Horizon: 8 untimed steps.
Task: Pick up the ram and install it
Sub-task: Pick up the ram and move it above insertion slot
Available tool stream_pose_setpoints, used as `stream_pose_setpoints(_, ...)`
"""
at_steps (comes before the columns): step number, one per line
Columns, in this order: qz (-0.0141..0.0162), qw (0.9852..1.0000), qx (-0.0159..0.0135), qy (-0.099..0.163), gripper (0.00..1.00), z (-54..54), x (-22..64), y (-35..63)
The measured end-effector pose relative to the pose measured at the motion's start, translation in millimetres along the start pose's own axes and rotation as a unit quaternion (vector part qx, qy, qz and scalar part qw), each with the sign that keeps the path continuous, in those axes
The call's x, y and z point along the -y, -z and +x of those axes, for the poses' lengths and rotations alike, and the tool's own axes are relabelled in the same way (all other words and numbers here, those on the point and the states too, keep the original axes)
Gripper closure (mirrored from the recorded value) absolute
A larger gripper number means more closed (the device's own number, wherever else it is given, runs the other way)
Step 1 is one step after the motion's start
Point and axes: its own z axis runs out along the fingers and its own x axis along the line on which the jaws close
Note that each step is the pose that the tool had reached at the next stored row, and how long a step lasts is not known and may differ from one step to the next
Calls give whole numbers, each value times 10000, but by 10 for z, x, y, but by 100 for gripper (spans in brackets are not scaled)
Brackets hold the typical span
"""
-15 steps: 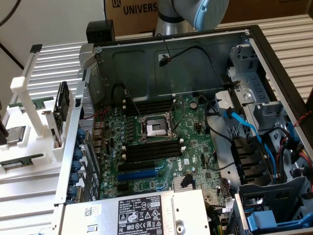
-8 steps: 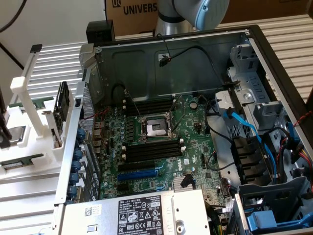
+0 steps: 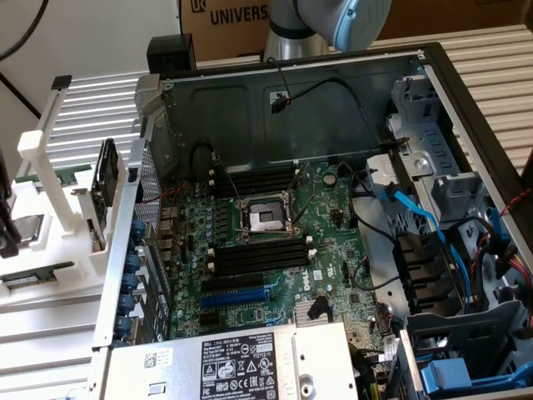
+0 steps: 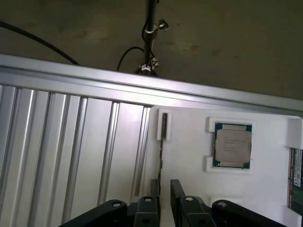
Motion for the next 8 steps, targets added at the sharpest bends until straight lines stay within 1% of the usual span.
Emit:
stream_pose_setpoints(3, 1, 10000, 1, 0, 74, 7, -1, -3)
stream_pose_setpoints(4, 1, 10000, 2, 0, 67, 10, 14, -4)
stream_pose_setpoints(7, -5, 10000, 2, 0, 67, 19, 83, -17)
stream_pose_setpoints(8, -12, 10000, 3, 0, 67, 27, 138, -44)
